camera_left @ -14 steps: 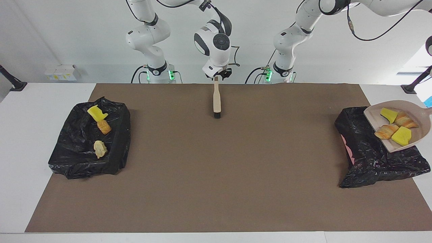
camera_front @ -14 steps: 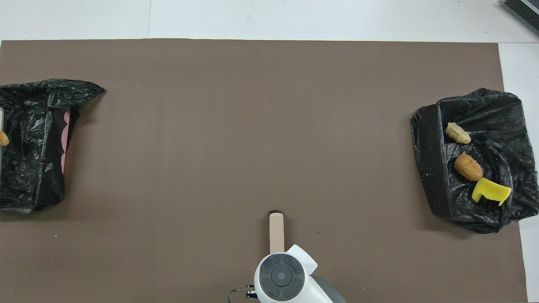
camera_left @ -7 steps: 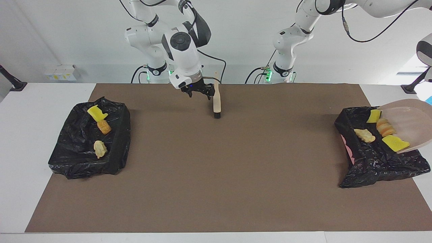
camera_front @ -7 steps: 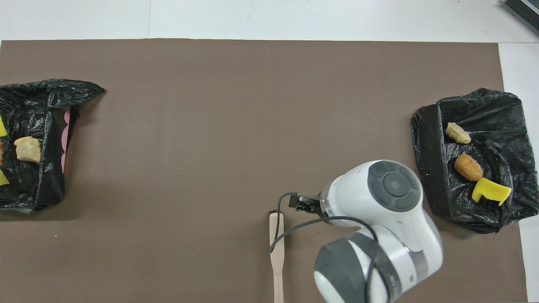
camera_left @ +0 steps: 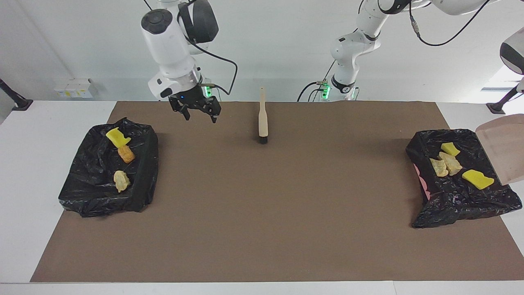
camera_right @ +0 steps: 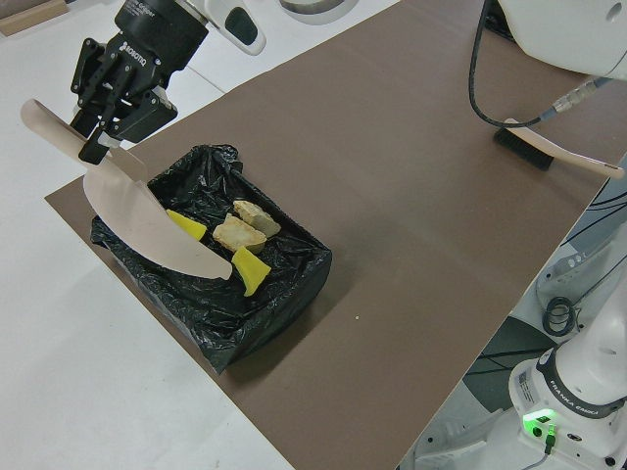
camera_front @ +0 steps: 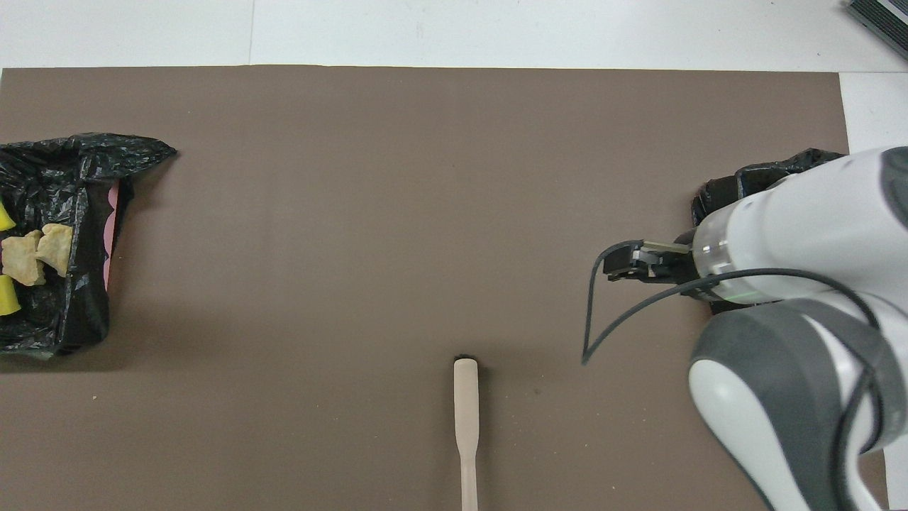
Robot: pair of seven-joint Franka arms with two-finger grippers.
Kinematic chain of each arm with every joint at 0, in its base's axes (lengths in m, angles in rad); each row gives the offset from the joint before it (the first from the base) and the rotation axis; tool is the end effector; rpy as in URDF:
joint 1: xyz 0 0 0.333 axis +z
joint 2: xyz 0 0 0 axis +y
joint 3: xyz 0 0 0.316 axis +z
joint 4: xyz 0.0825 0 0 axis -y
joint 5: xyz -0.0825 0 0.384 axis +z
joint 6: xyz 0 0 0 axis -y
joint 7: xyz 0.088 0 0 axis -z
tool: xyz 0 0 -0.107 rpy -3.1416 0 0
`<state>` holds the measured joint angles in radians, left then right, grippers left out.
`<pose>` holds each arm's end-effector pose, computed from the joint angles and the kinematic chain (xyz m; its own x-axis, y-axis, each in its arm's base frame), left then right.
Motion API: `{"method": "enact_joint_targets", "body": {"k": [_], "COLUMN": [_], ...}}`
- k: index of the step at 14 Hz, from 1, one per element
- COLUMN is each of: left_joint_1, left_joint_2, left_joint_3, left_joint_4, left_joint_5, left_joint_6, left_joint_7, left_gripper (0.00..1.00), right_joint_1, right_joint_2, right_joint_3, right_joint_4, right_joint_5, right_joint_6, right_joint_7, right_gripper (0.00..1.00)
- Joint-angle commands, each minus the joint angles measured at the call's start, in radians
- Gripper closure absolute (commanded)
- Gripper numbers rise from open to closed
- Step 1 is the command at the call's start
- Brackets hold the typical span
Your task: Sweep and dump trash in bin
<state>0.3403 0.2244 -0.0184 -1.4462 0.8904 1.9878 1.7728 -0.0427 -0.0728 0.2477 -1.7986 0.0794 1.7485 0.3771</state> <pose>0.6106 0.2561 0.6151 -0.0736 -0.6112 -0.7881 -0.9919 0.1269 -0.0058 0.5288 0.1212 0.5703 0.9828 -0.1846 -0.0035 -0.1845 -0.9808 -0.0637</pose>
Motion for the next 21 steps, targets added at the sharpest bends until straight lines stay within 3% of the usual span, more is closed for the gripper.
{"method": "enact_joint_targets", "body": {"k": [1, 4, 9, 14, 18, 21], "left_joint_1": [-0.009, -0.009, -0.047, -0.099, -0.237, -0.335], "left_joint_2": [-0.045, -0.059, -0.1, -0.174, -0.283, -0.3], "left_joint_3": [0.008, -0.005, -0.008, -0.008, -0.008, -0.009], "left_joint_4": [-0.026, -0.033, -0.104, -0.238, -0.417, -0.453], "left_joint_5": [0.022, -0.089, -0.313, -0.502, -0.519, -0.563], "left_joint_6": [0.011, -0.018, -0.095, -0.102, -0.118, -0.147], "left_joint_7": [-0.019, -0.035, -0.082, -0.169, -0.494, -0.646], "left_gripper": [1.0, 1.0, 1.0, 1.0, 1.0, 1.0], "right_joint_1": [-0.034, -0.037, -0.049, -0.06, -0.057, -0.068], "right_joint_2": [0.027, 0.039, 0.079, 0.081, 0.071, 0.068], "right_joint_3": [0.015, 0.019, 0.009, -0.004, -0.002, -0.005], "right_joint_4": [0.138, 0.246, 0.379, 0.381, 0.374, 0.37], "right_joint_5": [-0.081, -0.185, -0.19, -0.175, -0.162, -0.153], "right_joint_6": [-0.088, -0.22, -0.331, -0.322, -0.311, -0.311], "right_joint_7": [-0.038, -0.04, -0.04, -0.041, -0.04, -0.04], "right_gripper": [0.0, 0.0, 0.0, 0.0, 0.0, 0.0]}}
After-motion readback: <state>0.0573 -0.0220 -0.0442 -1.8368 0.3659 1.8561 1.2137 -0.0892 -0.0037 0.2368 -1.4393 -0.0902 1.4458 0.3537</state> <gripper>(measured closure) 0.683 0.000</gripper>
